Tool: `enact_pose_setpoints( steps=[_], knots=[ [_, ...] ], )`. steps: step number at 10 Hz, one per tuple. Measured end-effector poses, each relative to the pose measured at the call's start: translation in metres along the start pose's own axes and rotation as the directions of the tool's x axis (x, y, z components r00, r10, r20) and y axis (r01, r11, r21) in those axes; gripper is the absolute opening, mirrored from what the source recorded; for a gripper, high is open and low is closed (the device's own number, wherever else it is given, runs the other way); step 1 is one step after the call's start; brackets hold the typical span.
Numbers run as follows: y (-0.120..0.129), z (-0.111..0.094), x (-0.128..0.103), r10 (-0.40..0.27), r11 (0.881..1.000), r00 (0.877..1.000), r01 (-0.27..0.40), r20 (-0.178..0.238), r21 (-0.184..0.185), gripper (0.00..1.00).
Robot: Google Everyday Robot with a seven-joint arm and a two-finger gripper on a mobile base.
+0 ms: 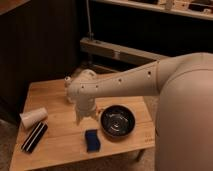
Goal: Place the white sponge in the ceramic bowl
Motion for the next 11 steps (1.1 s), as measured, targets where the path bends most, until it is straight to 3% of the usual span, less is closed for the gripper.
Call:
enact_pose_setpoints(
  steps=[6,11],
  knots=[
    [-0.004,0.022,0.006,-0.042,0.999,0.999,0.043,0.016,-0.021,0.65],
    [-0.001,0.052,0.008,-0.062,0.998,0.998,0.062,-0.005,-0.016,0.65]
  ],
)
